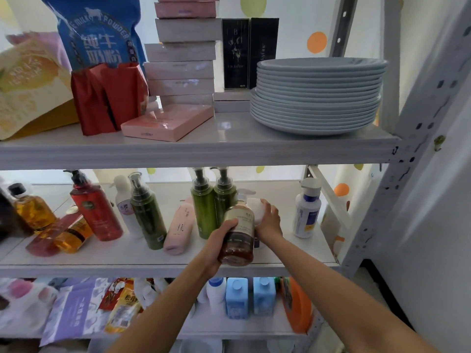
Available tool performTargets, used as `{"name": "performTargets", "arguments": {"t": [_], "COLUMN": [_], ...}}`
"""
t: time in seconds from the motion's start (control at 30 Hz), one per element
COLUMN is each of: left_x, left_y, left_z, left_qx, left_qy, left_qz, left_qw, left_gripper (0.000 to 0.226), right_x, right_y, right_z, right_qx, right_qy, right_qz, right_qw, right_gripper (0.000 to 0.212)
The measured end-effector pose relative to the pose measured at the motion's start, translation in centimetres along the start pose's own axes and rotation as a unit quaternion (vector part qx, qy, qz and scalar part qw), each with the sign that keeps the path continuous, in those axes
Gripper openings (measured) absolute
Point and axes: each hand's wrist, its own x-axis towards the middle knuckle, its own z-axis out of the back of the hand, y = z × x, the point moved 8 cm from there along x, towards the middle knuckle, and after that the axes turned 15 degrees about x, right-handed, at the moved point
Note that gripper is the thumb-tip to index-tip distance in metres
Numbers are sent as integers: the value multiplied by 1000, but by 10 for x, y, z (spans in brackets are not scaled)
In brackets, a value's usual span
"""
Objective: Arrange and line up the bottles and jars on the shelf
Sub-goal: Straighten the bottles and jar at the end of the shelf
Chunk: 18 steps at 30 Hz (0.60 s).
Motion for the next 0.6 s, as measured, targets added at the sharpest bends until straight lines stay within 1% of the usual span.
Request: {"name": "performTargets", "arguments": {"t": [0.07, 0.17, 0.33, 0.5, 0.6], "left_x": [1, 5, 10, 22, 32], "left_y": [3, 9, 15, 19, 22], "left_z": [3, 7, 8, 2, -1], "left_qx": [16, 14, -4, -15, -12], "left_qy": [-9, -19, -25, -26, -34], "left_qz": [-1, 4, 8, 13, 29], "left_qw": [1000, 1000, 1000, 999, 999], "left_gripper": [58, 59, 58, 62, 58], "right_x": [3, 4, 12, 12, 9], "right_y": [0, -3, -13, -26, -29], "right_z": [-2, -2, 13, 34, 45], "right_qx": [10, -12, 5, -4, -9], "right_qy": [-6, -10, -32, -51, -81], "right_qz": [13, 25, -22, -32, -35], "right_qw": [1000, 1000, 999, 998, 996], "right_gripper": [79, 79, 85, 88, 87]}}
